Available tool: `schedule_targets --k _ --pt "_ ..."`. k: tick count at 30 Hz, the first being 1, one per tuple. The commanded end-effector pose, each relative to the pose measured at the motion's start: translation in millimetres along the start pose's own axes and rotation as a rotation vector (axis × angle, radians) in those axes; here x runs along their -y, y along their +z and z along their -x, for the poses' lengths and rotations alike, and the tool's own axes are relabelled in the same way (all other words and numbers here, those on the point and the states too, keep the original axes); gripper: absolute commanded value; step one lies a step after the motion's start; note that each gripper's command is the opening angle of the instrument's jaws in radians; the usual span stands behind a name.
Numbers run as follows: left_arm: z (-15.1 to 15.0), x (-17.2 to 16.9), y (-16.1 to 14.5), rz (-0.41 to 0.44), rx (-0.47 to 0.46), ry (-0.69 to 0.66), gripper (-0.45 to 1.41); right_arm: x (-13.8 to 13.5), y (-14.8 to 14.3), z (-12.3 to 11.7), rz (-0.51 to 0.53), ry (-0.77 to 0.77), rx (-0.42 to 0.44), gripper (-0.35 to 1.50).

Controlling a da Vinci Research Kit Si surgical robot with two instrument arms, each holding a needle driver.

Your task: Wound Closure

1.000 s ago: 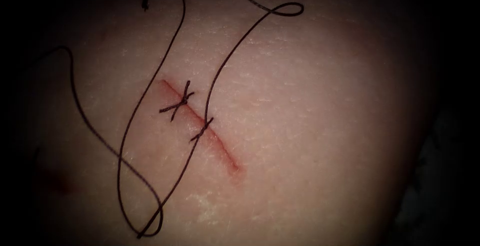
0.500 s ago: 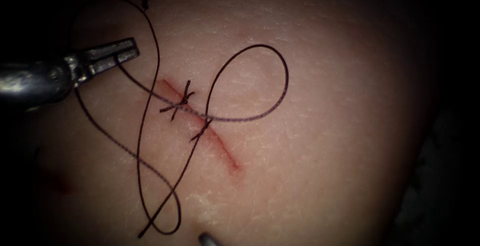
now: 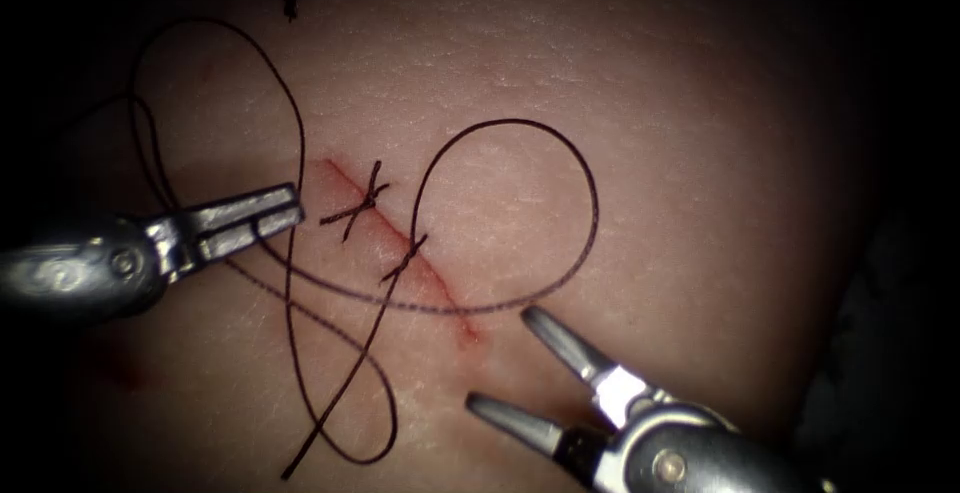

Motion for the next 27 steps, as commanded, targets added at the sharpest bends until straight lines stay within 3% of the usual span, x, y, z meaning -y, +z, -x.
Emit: schedule_targets --k 1,2,3,6,9,18,27 --pt "0.2 -1.1 0.4 0.012 -0.003 0.000 -0.45 -0.4 1.4 0.8 0.010 -0.006 -0.004 0.02" --pt "-0.2 -1.6 0.4 0.024 -0.010 -0.009 -0.45 -1.0 1.7 0.9 0.025 -0.003 -0.015 -0.15" --pt "-0.3 -1.8 0.4 0.028 -0.015 -0.014 -0.45 -1.2 1.8 0.9 0.030 -0.002 -0.018 -0.20" --pt "-0.6 -2.3 0.4 0.033 -0.023 -0.016 -0.45 -1.6 2.2 0.9 0.041 -0.005 -0.016 -0.20" --pt "-0.7 -3.1 0.4 0.045 -0.026 -0.020 -0.45 -2.0 2.6 0.7 0.040 -0.002 -0.035 -0.35" --pt "0.0 -5.3 1.8 0.072 -0.007 -0.020 -0.45 -3.5 4.9 -1.5 -0.019 0.045 -0.165 -0.35" --pt "0.3 -7.4 3.6 0.086 0.004 -0.026 -0.45 -4.0 5.6 -2.5 -0.056 0.059 -0.197 -0.35"
